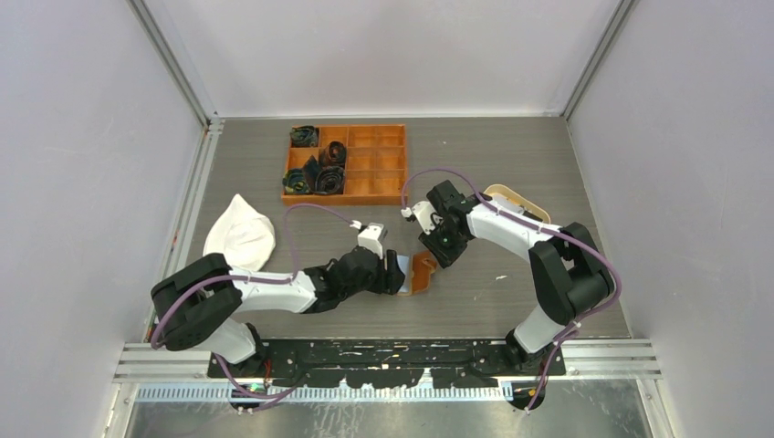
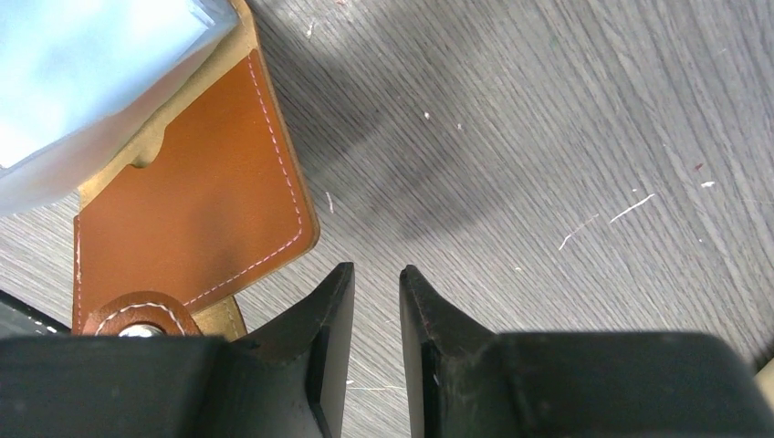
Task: Put the credit cards into the card holder
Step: Open the card holder at the center of the board.
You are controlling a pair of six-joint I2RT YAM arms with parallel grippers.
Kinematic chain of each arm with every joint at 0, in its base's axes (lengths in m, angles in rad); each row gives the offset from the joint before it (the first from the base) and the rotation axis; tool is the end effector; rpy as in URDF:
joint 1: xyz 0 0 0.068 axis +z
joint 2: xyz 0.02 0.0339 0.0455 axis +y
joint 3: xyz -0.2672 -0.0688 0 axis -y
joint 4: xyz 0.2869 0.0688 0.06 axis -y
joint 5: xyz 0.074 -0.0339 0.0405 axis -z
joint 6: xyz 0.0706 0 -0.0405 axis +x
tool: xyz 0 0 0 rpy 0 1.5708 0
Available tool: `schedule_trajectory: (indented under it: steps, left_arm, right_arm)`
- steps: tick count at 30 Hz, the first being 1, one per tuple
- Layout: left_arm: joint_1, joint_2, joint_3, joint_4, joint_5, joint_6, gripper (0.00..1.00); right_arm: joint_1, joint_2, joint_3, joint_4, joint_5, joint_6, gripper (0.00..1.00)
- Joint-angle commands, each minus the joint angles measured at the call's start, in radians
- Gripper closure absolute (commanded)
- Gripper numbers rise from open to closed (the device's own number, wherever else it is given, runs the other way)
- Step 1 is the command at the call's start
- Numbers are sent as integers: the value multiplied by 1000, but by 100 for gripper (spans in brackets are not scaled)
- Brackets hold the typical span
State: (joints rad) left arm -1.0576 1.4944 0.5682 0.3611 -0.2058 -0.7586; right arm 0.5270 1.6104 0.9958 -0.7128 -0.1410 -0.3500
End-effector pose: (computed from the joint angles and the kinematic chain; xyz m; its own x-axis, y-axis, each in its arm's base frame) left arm 0.1799 -0.2898 0.1100 -0.7192 -0.0954 -0.6882 0.3766 0.7789 -0.5015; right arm 0.2839 0.1767 0.1244 -0.6072 -0.7461 -0.2732 -0.7829 0.6205 0.0455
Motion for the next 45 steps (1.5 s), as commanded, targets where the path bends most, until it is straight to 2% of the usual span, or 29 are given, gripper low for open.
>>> schedule_trajectory:
  steps: [1, 5, 12, 22, 28, 32, 34, 37, 39, 42, 45]
  left_arm:
    - [6, 7, 42, -23, 25, -14, 42]
    - [9, 50, 57, 21, 94, -31, 43]
    - [21, 118, 52, 204, 198, -81, 45]
    - [23, 207, 101, 384, 313, -107, 44]
    - [24, 274, 127, 481, 334, -123, 44]
    - [27, 299, 143, 505, 334, -121, 44]
    - [30, 312, 155, 509, 336, -117, 44]
    - [36, 332, 167, 518, 341, -114, 44]
    - [42, 347, 170, 534, 342, -116, 44]
    - [48, 374, 167, 567, 347, -127, 44]
    - [49, 392, 163, 594, 355, -137, 44]
  right_arm:
    - [0, -16, 42, -10, -24, -9, 69]
    - [1, -10, 47, -20, -47, -6, 69]
    - [-19, 14, 70, -50, -137, 11, 69]
    - [-129, -11, 89, -69, -203, 39, 64]
    - [-183, -141, 87, -50, -204, 40, 54]
    - [-209, -247, 69, -18, -217, 46, 51]
    - [-214, -284, 61, -16, -280, 48, 51]
    - [-214, -294, 50, -33, -409, 59, 53]
    - [-214, -267, 57, -49, -465, 81, 61]
    - [-214, -190, 72, -69, -495, 104, 71]
    - [-214, -109, 81, -57, -472, 131, 77]
